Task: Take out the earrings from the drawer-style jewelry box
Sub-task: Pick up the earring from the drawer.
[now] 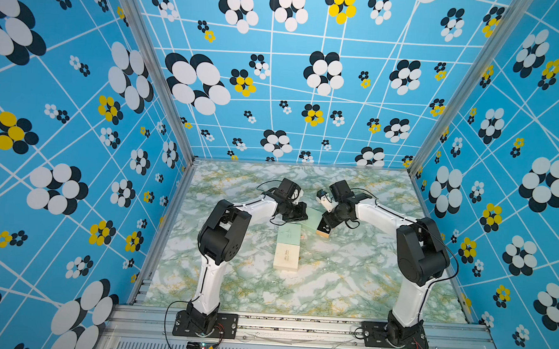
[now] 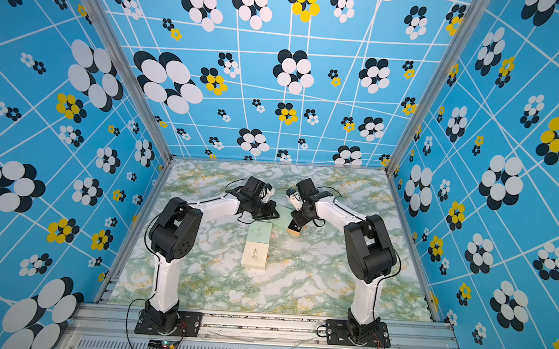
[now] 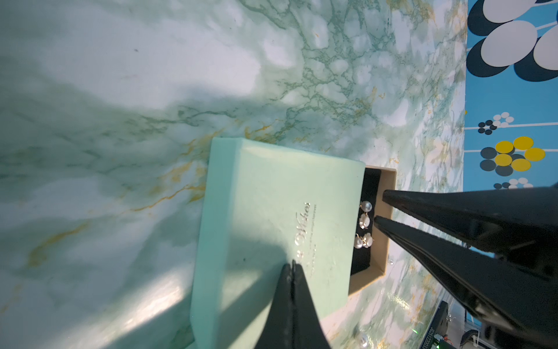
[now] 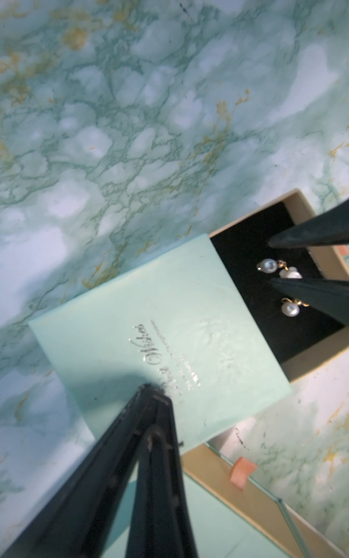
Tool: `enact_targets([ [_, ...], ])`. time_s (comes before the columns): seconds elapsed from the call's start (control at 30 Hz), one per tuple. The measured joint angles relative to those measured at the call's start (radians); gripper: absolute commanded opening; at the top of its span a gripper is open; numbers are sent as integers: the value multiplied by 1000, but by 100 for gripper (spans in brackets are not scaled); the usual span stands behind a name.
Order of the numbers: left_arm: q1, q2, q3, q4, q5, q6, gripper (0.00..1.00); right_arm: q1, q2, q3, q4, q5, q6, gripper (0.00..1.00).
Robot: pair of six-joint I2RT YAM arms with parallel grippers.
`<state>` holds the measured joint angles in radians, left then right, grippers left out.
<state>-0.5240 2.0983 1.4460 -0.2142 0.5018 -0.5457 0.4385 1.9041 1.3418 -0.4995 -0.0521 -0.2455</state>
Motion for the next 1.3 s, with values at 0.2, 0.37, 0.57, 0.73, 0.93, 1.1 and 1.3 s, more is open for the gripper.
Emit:
enact_targets([
  [0.2, 0, 0, 0, 0, 0, 0, 0, 0, 14, 0, 25, 4, 14, 21],
  [0.37, 0, 0, 0, 0, 0, 0, 0, 0, 29, 0, 26, 18, 21, 21],
  [0.57, 0, 0, 0, 0, 0, 0, 0, 0, 44, 0, 25, 21, 22, 19],
  [0.73, 0, 0, 0, 0, 0, 0, 0, 0, 45, 0, 25, 21, 22, 18],
  [0.93, 0, 0, 0, 0, 0, 0, 0, 0, 45, 0, 25, 21, 24, 13],
  [1.1, 0, 0, 0, 0, 0, 0, 0, 0, 45, 0, 24, 17, 27, 12],
  [1.3, 0, 0, 0, 0, 0, 0, 0, 0, 45, 0, 24, 13, 45, 8],
])
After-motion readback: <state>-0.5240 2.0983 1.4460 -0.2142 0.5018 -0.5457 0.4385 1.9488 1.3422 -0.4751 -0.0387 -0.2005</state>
